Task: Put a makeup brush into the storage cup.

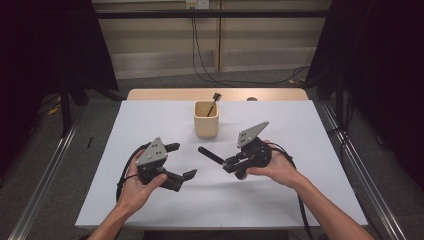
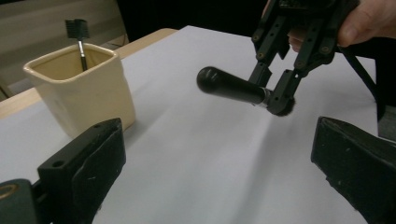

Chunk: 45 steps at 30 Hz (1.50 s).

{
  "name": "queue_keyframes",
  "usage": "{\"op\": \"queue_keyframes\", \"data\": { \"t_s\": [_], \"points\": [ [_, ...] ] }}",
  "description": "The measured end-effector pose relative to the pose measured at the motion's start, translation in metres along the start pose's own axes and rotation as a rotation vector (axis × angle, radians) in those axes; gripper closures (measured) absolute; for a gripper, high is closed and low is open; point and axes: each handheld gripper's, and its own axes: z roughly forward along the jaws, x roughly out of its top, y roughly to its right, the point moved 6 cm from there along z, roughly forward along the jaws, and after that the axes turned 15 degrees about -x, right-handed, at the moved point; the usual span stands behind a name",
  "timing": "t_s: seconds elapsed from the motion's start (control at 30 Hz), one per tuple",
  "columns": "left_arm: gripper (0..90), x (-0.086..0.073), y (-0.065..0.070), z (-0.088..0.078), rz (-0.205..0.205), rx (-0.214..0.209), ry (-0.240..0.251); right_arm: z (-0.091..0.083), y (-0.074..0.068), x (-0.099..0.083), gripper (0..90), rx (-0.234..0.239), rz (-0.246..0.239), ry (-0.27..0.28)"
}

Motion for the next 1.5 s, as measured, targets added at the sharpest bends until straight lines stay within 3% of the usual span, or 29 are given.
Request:
{"op": "queue_keyframes", "data": {
  "t_s": [0.2, 0.93, 1.1, 1.37, 1.5],
  "points": [
    [3.2, -0.001, 0.002, 0.006, 0.015, -0.028, -0.052, 0.000, 0.001, 0.002, 71.8, 0.008, -0.024, -0.024],
    [3.6, -0.004, 0.004, 0.019, 0.026, -0.119, -0.204, 0.010, -0.006, -0.001, 71.7, 0.030, -0.195, -0.262],
    [3.5, -0.003, 0.006, 0.021, 0.033, -0.136, -0.240, 0.010, -0.007, 0.001, 71.8, 0.036, -0.215, -0.278],
    [3.4, -0.003, 0.008, 0.025, 0.037, -0.164, -0.284, 0.013, -0.011, -0.003, 71.7, 0.044, -0.257, -0.363],
    [3.5, -0.001, 0.007, 0.026, 0.052, -0.183, -0.330, 0.016, -0.013, -0.002, 71.7, 0.056, -0.279, -0.366]
  ]
}}
